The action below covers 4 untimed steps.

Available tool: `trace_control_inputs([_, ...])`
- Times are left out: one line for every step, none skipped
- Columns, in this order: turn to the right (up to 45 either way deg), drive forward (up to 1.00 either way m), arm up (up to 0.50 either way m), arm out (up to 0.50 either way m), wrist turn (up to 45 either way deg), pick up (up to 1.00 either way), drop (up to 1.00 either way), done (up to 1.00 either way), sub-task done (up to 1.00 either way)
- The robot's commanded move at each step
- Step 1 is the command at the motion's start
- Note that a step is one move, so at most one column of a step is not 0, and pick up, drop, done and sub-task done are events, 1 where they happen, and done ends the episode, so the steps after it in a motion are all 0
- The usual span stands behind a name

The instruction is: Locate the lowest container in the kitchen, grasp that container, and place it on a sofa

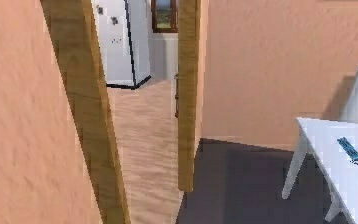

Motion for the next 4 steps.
trace_control_inputs([6.0,0.00,0.00,0.00,0.0,0.00,0.00,0.00,0.00])
trace_control_inputs([0.0,0.35,0.00,0.00,0.0,0.00,0.00,0.00,0.00])
trace_control_inputs([-12.0,0.00,0.00,0.00,0.0,0.00,0.00,0.00,0.00])
trace_control_inputs([0.0,0.35,0.00,0.00,0.0,0.00,0.00,0.00,0.00])
